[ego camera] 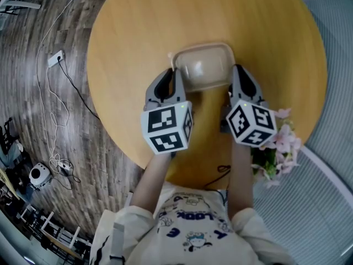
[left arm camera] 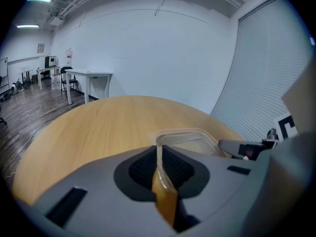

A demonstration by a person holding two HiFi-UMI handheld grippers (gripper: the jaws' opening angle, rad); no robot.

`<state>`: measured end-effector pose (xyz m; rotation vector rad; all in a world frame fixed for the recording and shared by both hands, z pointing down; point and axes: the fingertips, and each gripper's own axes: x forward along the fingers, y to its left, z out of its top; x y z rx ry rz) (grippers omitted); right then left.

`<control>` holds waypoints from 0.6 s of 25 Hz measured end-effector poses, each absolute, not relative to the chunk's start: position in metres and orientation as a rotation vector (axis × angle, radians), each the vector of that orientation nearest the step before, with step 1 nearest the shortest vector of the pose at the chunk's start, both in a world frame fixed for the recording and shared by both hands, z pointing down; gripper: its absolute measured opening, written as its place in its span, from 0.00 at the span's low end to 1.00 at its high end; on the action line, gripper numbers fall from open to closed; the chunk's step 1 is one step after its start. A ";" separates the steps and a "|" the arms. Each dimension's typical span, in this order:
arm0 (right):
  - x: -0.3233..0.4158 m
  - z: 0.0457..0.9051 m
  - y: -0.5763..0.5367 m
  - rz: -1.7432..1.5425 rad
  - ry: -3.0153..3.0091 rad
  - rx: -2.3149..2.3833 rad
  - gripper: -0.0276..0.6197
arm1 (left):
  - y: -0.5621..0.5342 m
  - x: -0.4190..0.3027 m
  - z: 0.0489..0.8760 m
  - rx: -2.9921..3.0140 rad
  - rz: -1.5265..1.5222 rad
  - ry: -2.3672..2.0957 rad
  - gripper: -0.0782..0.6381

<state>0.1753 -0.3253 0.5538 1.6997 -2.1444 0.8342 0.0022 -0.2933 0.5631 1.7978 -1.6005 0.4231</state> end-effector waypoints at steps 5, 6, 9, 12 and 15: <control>0.172 0.544 -0.325 0.802 -2.162 1.700 0.07 | -0.294 -0.002 0.555 1.813 0.423 -1.622 0.15; 0.171 0.541 -0.326 0.796 -2.166 1.702 0.07 | -0.294 -0.003 0.553 1.814 0.420 -1.623 0.15; 0.168 0.531 -0.327 0.775 -2.174 1.708 0.07 | -0.295 -0.006 0.544 1.825 0.408 -1.632 0.15; 0.167 0.522 -0.325 0.752 -2.185 1.719 0.07 | -0.295 -0.007 0.534 1.845 0.389 -1.641 0.15; 0.167 0.509 -0.321 0.723 -2.198 1.734 0.07 | -0.295 -0.007 0.521 1.868 0.364 -1.650 0.15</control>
